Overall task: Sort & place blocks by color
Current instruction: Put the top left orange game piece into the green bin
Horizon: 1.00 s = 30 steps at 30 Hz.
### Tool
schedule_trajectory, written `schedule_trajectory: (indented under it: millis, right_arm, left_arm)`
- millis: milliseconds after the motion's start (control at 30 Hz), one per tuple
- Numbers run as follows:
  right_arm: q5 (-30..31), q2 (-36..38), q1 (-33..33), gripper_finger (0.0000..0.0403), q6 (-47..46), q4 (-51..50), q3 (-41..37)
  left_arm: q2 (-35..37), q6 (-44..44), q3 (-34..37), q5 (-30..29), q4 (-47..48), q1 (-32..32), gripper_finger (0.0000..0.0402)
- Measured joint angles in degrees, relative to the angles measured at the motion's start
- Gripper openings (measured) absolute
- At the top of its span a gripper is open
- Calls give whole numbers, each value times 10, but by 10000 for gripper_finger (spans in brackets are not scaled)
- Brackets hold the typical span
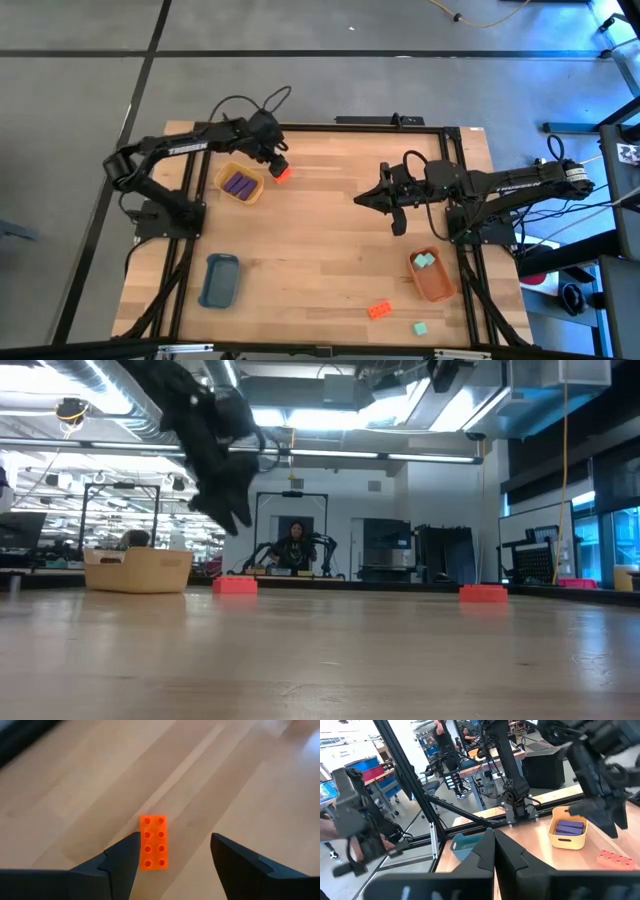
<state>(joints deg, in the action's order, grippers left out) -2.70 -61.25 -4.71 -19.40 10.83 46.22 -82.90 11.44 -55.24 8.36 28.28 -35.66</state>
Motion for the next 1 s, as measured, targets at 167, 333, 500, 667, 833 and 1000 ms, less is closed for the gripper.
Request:
schedule_trajectory:
  millis: [167, 333, 500, 667, 833, 1000]
  right_arm:
    - [0, 0, 0, 0, -12, 0, 0]
    - [0, 0, 0, 0, -14, 0, 0]
    - [0, 0, 0, 0, -15, 0, 0]
    - [0, 0, 0, 0, -15, 0, 0]
    - [0, 0, 0, 0, -16, 0, 0]
    - [1, 0, 0, 0, -16, 0, 0]
  left_arm:
    - [-65, -13, 0, -10, -2, -2, 260]
    - [-114, -11, 0, -22, -26, 4, 266]
    - [-136, 0, 0, -14, -45, 15, 267]
    - [-152, 0, 0, -33, -49, 26, 267]
    - [-181, 0, 0, -55, -48, 35, 267]
    - [-190, 1, -2, -74, -45, 49, 266]
